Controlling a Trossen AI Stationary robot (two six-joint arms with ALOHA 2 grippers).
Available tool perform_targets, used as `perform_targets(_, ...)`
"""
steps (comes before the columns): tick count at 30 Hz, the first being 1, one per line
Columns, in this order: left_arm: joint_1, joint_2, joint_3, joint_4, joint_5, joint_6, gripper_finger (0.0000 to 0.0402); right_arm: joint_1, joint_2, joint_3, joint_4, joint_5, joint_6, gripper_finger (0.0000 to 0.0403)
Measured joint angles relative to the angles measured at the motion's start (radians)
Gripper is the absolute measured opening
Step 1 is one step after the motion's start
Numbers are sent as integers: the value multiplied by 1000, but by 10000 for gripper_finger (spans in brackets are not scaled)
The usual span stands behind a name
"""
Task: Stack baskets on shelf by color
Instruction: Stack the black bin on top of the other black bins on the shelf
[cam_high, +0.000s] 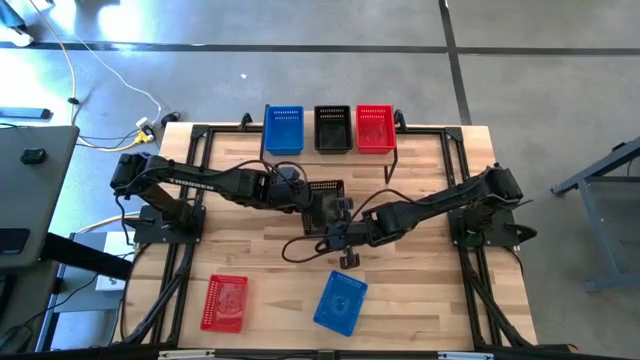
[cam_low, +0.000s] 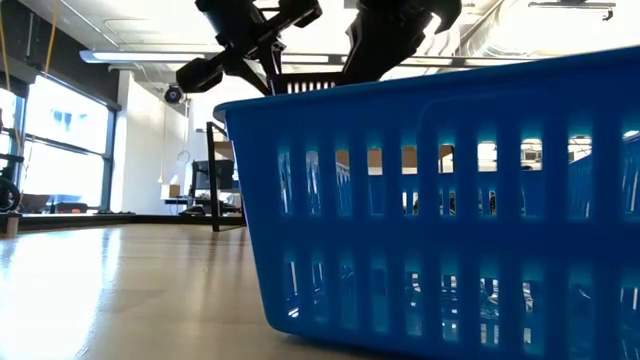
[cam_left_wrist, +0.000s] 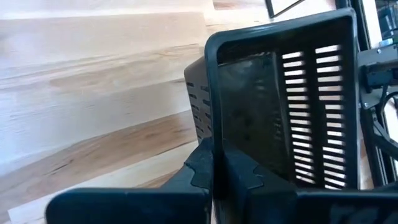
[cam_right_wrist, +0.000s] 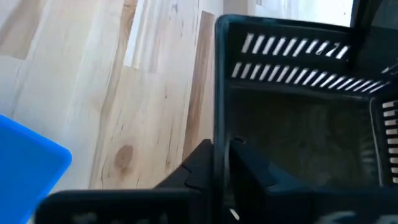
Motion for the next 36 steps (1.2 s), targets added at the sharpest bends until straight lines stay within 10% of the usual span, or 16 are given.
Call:
perform_targets(12, 8, -20, 0, -1, 12, 20, 2, 8, -82, 0, -142, -9, 193, 164)
perform_targets(36, 204, -168, 0, 50, 56, 234, 1, 2, -240, -2, -304, 129, 346, 173)
